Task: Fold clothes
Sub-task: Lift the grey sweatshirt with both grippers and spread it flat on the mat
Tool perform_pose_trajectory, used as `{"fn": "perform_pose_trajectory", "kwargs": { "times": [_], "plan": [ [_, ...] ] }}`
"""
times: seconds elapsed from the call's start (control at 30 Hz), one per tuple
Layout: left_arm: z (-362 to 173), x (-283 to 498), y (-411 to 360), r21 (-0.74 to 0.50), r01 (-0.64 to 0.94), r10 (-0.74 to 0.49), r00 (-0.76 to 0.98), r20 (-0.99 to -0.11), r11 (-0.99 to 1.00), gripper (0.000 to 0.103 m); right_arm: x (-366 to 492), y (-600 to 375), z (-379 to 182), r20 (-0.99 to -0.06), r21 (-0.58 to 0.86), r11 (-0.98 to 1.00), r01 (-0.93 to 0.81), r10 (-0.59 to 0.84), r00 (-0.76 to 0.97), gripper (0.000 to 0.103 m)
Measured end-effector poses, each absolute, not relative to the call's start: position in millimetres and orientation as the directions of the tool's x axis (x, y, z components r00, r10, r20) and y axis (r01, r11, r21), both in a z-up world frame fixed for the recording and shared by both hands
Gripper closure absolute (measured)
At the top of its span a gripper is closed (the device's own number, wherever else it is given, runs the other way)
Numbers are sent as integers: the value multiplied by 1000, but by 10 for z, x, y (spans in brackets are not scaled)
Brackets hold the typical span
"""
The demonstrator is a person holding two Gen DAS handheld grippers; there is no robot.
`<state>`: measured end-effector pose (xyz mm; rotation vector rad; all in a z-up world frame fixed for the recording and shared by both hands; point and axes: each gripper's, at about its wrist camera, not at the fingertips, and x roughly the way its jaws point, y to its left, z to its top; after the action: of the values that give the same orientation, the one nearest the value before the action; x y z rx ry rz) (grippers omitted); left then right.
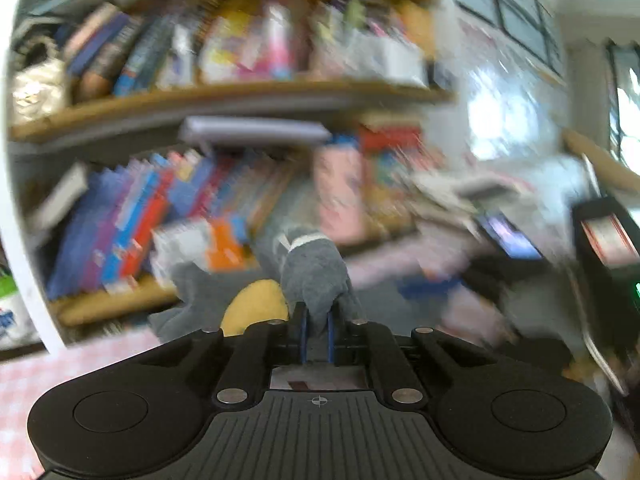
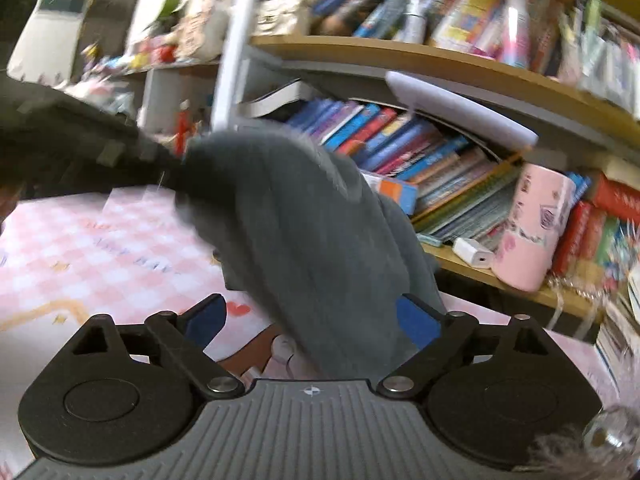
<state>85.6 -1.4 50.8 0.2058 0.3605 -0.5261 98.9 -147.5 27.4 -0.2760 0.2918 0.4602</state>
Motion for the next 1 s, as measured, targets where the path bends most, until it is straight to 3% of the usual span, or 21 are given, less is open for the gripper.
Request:
{"fn": "perform_pose_trajectory", "kwargs": {
  "times": [0.1, 0.13, 0.17, 0.2, 0.27, 0.33, 0.5, 0.57, 0.63, 0.7, 0.8, 0.9, 1.0],
  "plan": [
    [270, 688, -49, 97, 516, -426, 786, -447, 851, 95, 913, -1455, 205, -361, -304, 845, -439, 324, 874, 14],
    [201, 643, -32, 79, 511, -423, 779, -462, 856, 95, 895, -1469, 200, -353, -333, 848, -412, 293, 889, 22],
    [133, 598, -15, 61, 506, -420, 772, -478, 860, 95, 880, -1486, 198, -345, -357, 851, -385, 262, 901, 44],
    [65, 552, 2, 43, 501, -418, 764, -492, 865, 91, 887, -1530, 225, -345, -342, 867, -362, 243, 907, 56],
    [16, 480, 78, 9, 479, -409, 760, -504, 878, 86, 912, -1650, 278, -355, -278, 894, -350, 243, 903, 90],
    [21, 429, 184, -24, 448, -397, 765, -507, 894, 80, 939, -1721, 286, -351, -266, 911, -316, 214, 911, 91],
    [183, 561, 630, -159, 308, -346, 794, -501, 938, 76, 962, -1824, 287, -344, -247, 929, -274, 180, 922, 91],
    [211, 760, 816, -266, 259, -363, 785, -501, 929, 67, 967, -1821, 277, -345, -250, 929, -272, 177, 922, 91],
    [182, 983, 946, -368, 215, -390, 766, -510, 905, 43, 965, -1811, 259, -351, -252, 926, -281, 183, 918, 91],
    [113, 1227, 1003, -456, 174, -423, 736, -528, 873, 37, 949, -1793, 244, -354, -259, 922, -288, 187, 916, 91],
    [7, 1537, 962, -499, 114, -430, 690, -582, 859, 43, 953, -1815, 242, -360, -249, 924, -292, 191, 913, 91],
    [-28, 1759, 832, -467, 122, -423, 660, -621, 876, 74, 967, -1842, 242, -369, -237, 926, -296, 196, 909, 91],
    [-87, 2018, 795, -534, 116, -483, 616, -622, 837, 90, 975, -1843, 245, -374, -231, 926, -299, 199, 906, 91]
  ]
}}
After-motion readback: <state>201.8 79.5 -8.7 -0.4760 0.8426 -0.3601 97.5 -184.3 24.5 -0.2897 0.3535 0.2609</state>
